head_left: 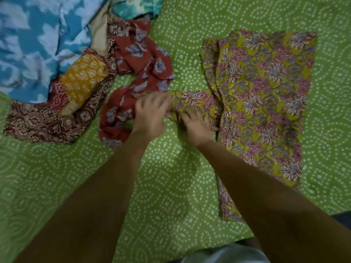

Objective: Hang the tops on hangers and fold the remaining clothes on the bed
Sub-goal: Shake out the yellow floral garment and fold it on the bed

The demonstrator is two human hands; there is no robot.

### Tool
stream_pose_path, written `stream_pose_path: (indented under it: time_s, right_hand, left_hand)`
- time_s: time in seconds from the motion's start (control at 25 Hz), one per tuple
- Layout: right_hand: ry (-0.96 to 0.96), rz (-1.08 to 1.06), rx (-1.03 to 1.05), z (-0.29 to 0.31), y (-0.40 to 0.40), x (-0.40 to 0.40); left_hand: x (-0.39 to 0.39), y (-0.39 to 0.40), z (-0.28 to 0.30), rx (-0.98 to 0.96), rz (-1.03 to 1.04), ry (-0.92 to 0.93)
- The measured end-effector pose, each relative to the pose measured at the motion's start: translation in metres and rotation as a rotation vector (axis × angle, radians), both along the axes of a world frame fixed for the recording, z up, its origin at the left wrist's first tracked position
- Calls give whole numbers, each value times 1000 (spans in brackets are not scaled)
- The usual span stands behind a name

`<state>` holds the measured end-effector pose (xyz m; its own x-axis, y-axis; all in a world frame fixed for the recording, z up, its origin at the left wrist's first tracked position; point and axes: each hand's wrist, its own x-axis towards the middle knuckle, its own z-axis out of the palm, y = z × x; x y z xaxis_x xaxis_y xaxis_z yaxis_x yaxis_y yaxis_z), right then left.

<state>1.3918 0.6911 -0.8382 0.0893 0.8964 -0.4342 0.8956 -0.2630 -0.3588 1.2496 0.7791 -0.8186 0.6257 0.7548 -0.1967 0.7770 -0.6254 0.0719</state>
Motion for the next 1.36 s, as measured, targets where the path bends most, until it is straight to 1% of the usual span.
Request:
stream_pose_path:
  time_s: [0.04, 0.08, 0.16, 0.2, 0.28, 0.32, 0.4, 0.48, 0.56, 0.6, 0.68, 0.72, 0.76, 0.8, 0.84, 0.92, 1.0, 1.04, 1.08, 1.16, 1.24, 1.28, 1.32, 1.36]
  right_hand:
    - [1, 92, 67, 1, -3, -3]
    - [5, 154, 123, 0, -5, -5]
    - [-21, 176, 215, -5, -10, -8]
    - [-51, 165, 200, -5, -11, -7]
    - [-123, 114, 145, -3, -14, -2]
    - [-154, 80, 106, -3, -17, 4]
    - [-194, 27, 70, -4, -26, 15]
    - [-193, 21, 40, -1, -35, 18]
    - [-197, 86, 5, 2, -40, 14]
    - [-168, 118, -16, 2, -43, 13]
    - [-10, 169, -83, 5, -45, 12]
    - [91, 197, -119, 8, -44, 12]
    - [161, 225, -135, 10, -43, 14]
    - [192, 235, -115, 13, -42, 16]
    - [203, 189, -72, 15, -40, 19]
    - [205, -48, 38, 18, -33, 34]
    - [143, -262, 110, 16, -26, 57]
    - [100, -326, 128, 14, -24, 69]
    - [77, -371, 143, 11, -23, 79]
    - [100, -412, 205, 7, -20, 96]
    - [135, -402, 241, 3, -19, 106]
    - [143, -398, 249, 0, -19, 110]
    - [143, -397, 260, -3, -19, 112]
    - [137, -405, 272, -4, -18, 113]
  left_hand:
    - [4, -1, -3, -30, -186, 97]
    - [7, 0, -8, -31, -307, 149]
    - [10, -1, -14, 108, -465, 176]
    - [8, -1, -13, 164, -518, 207]
    - [-6, 2, -15, 246, -547, 176]
    - [-16, 4, -17, 280, -533, 141]
    - [-40, 3, -19, 309, -490, 131]
    - [-63, 3, -19, 314, -414, 152]
    - [-84, -2, -18, 328, -350, 179]
    - [-92, -5, -15, 326, -326, 183]
    - [-101, -7, -7, 269, -245, 163]
    - [-96, -8, -2, 196, -180, 139]
    - [-84, -7, 4, 115, -105, 97]
    - [-63, -5, 7, 23, -5, 33]
    - [-36, -1, 10, -56, 120, -69]
    - [28, 15, 10, -223, 456, -302]
    - [94, 37, -1, -569, 768, -488]
    - [122, 48, -4, -699, 888, -549]
    - [148, 57, -11, -771, 972, -593]
    - [185, 79, -18, -785, 1075, -642]
    - [206, 101, -31, -829, 1175, -702]
    - [213, 110, -36, -823, 1192, -702]
    - [217, 116, -39, -789, 1155, -683]
    - [219, 115, -32, -720, 1065, -626]
